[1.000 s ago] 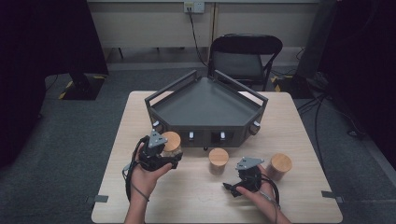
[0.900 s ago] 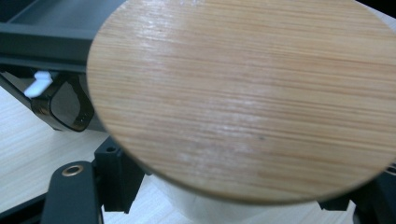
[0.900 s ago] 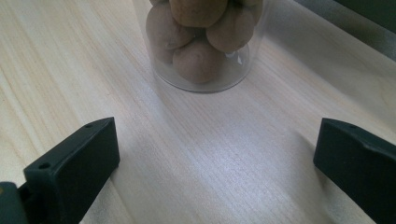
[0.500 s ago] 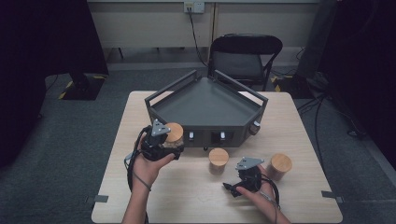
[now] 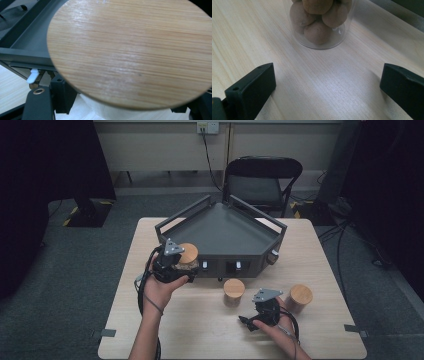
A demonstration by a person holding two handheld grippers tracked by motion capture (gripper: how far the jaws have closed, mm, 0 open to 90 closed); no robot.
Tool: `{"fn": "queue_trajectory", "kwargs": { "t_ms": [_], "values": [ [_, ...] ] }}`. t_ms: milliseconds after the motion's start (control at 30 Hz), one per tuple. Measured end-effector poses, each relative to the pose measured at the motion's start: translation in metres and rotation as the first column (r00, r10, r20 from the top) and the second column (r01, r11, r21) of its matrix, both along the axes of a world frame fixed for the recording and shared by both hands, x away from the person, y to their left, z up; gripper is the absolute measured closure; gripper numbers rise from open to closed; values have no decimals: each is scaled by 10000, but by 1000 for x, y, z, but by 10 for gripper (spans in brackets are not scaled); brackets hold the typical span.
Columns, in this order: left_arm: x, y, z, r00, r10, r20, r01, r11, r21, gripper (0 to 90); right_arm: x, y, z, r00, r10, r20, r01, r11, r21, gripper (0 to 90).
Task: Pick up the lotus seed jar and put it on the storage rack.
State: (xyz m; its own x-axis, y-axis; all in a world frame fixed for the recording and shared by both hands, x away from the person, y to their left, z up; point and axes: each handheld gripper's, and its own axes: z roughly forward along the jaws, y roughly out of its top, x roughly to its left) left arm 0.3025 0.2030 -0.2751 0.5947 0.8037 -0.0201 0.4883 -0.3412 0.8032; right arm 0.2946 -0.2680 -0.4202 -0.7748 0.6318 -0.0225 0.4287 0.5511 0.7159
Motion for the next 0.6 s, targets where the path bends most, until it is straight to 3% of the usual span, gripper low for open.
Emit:
{"fn": "queue_trajectory", "kwargs": {
  "t_ms": [600],
  "values": [
    [20, -7, 18, 9999, 118, 55, -119, 9999, 108, 252, 0, 0, 0, 10000, -13, -2, 13, 10000, 3, 0]
  ]
}}
